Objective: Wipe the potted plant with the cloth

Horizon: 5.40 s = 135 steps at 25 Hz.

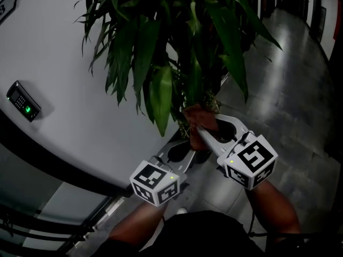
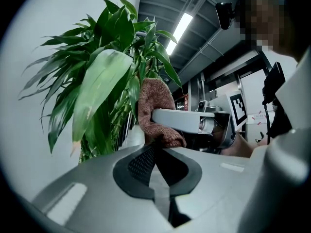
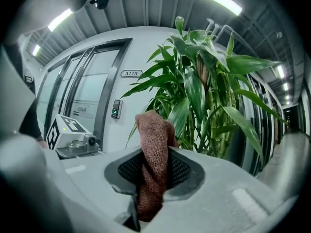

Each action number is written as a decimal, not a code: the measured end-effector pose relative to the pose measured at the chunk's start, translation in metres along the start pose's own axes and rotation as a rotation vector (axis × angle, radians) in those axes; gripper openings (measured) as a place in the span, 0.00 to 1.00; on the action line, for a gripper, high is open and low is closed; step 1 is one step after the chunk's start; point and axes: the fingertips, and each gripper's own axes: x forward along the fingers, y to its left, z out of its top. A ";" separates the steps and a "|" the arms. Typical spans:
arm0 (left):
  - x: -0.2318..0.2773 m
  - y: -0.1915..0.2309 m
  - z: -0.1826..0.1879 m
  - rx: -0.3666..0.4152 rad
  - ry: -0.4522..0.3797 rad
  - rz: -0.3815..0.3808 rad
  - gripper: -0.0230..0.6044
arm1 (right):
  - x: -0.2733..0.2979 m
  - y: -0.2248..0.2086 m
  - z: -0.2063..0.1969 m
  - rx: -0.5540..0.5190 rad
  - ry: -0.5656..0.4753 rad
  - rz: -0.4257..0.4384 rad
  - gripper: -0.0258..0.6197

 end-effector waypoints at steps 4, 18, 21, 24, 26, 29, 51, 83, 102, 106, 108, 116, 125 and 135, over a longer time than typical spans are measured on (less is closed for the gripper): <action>0.000 -0.001 0.001 0.004 0.000 0.013 0.06 | -0.006 0.001 -0.004 0.010 0.018 0.025 0.15; 0.005 0.007 0.010 0.006 -0.036 0.094 0.06 | -0.041 0.001 -0.024 0.057 0.067 0.095 0.15; 0.004 0.011 0.015 0.013 -0.055 0.127 0.07 | -0.050 -0.004 -0.022 0.047 0.062 0.089 0.15; 0.001 0.012 0.013 0.010 -0.056 0.144 0.10 | -0.059 -0.006 -0.014 0.032 0.044 0.087 0.15; 0.001 0.007 0.001 -0.007 -0.021 0.134 0.15 | -0.064 -0.006 -0.008 0.018 0.032 0.091 0.15; 0.003 -0.005 -0.022 -0.040 0.041 0.112 0.20 | -0.070 -0.003 0.004 -0.003 0.004 0.103 0.15; 0.060 -0.087 0.156 0.035 -0.154 -0.098 0.27 | -0.166 -0.036 0.088 0.021 -0.216 0.067 0.15; 0.079 -0.048 0.143 0.048 -0.083 0.058 0.06 | -0.161 -0.050 0.083 0.006 -0.209 0.037 0.15; 0.047 -0.034 0.084 0.000 -0.035 0.082 0.06 | -0.095 -0.041 0.120 -0.060 -0.221 0.056 0.15; 0.042 -0.037 0.077 0.008 -0.021 0.080 0.06 | -0.085 -0.038 0.141 -0.082 -0.245 0.047 0.15; 0.041 -0.038 0.075 0.005 -0.018 0.073 0.06 | -0.080 -0.039 0.156 -0.111 -0.263 0.033 0.15; 0.036 -0.040 0.075 0.017 -0.008 0.063 0.06 | -0.050 -0.060 0.207 -0.183 -0.305 -0.058 0.15; 0.036 -0.040 0.073 0.022 0.011 0.056 0.06 | -0.019 -0.081 0.222 -0.152 -0.289 -0.102 0.15; 0.044 -0.045 0.070 0.024 0.012 0.038 0.06 | -0.002 -0.077 0.189 -0.160 -0.187 -0.069 0.15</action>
